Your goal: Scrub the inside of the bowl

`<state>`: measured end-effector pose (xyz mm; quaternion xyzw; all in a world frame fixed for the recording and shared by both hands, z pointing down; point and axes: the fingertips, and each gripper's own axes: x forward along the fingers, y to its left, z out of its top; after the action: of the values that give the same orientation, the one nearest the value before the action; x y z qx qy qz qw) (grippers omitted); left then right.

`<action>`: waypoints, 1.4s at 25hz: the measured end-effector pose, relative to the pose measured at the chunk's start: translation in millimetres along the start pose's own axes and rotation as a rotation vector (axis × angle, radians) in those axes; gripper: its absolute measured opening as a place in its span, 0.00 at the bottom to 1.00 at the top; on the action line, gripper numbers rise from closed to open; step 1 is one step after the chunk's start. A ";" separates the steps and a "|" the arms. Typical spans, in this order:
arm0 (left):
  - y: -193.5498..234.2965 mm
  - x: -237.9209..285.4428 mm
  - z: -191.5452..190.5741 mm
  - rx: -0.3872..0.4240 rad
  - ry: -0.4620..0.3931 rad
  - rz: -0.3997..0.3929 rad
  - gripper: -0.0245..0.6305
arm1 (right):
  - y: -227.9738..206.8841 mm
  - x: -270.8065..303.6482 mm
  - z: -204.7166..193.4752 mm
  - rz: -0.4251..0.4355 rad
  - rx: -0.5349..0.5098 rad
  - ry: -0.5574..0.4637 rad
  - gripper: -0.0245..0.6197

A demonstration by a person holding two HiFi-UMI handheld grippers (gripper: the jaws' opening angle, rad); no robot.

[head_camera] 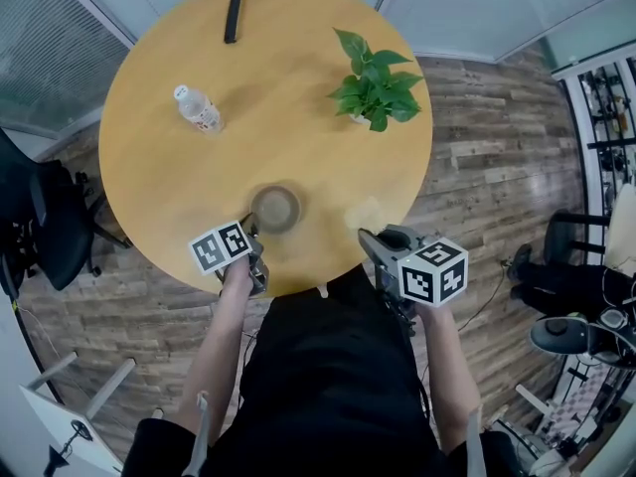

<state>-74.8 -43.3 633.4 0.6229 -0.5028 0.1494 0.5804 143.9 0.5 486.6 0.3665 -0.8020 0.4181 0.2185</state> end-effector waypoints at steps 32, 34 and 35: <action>-25.3 -86.5 24.6 0.111 -0.229 -0.185 0.07 | 7.0 -2.2 17.4 0.045 -0.078 -0.093 0.10; -42.5 -100.9 26.9 0.185 -0.262 -0.240 0.07 | 20.4 1.0 18.3 0.077 -0.117 -0.114 0.10; -51.2 -107.9 27.5 0.224 -0.277 -0.265 0.07 | 27.2 2.6 18.6 0.091 -0.140 -0.125 0.10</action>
<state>-93.4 -27.6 513.2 0.7587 -0.4718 0.0398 0.4474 120.5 -5.5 464.0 0.3386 -0.8572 0.3468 0.1740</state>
